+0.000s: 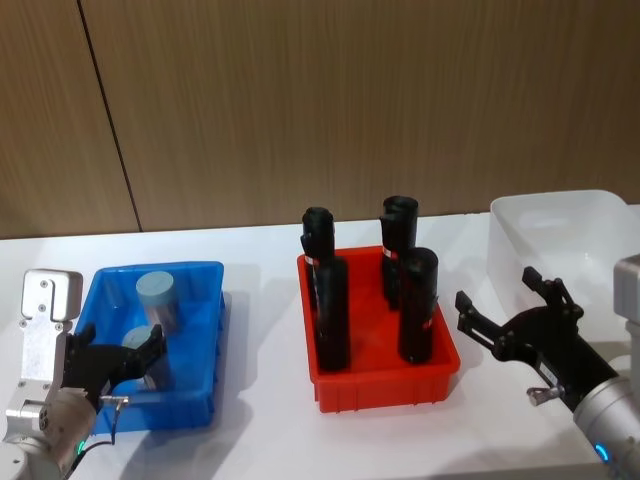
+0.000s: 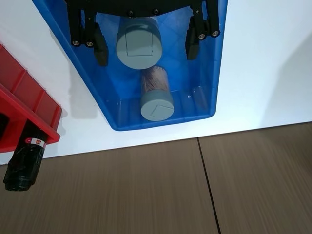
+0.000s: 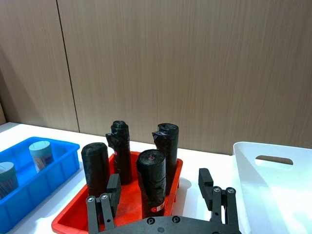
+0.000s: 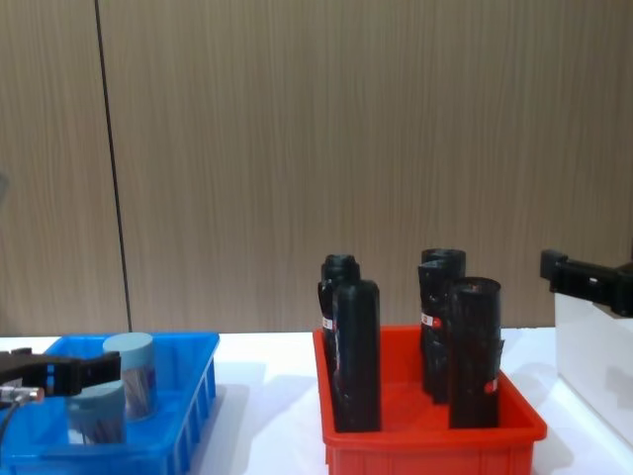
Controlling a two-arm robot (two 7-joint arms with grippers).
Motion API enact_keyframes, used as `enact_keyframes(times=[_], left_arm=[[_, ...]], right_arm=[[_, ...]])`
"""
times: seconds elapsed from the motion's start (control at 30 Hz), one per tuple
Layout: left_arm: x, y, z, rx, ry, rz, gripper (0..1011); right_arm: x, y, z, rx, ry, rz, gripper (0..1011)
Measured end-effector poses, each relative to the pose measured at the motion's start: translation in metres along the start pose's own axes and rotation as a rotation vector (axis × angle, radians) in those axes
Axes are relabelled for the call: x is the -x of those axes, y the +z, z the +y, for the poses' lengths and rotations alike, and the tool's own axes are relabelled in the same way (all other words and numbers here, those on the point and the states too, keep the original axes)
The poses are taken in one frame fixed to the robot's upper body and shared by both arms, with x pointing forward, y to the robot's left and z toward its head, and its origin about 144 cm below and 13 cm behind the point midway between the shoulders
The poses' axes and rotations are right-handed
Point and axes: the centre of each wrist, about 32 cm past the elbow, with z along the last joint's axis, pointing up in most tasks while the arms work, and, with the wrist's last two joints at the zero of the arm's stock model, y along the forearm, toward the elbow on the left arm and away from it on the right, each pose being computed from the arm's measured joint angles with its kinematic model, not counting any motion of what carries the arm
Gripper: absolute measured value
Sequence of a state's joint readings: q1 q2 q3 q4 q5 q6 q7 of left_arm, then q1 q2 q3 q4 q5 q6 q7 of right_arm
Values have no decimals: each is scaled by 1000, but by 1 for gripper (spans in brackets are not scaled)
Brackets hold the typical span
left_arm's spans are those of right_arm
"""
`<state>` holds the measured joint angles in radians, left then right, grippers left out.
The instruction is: Pick the cotton swabs from the blue box and place them into the white box.
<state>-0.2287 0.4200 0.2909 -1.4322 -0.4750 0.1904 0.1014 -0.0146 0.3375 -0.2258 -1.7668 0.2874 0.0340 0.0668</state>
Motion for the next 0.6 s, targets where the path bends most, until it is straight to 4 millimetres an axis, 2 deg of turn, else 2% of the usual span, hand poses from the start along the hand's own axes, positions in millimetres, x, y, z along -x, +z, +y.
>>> enact_keyframes(times=[0.6], left_arm=[[-12, -12, -15, -40, -62, 19, 1000]], right_arm=[[0, 0, 0, 0, 0, 0, 1002]])
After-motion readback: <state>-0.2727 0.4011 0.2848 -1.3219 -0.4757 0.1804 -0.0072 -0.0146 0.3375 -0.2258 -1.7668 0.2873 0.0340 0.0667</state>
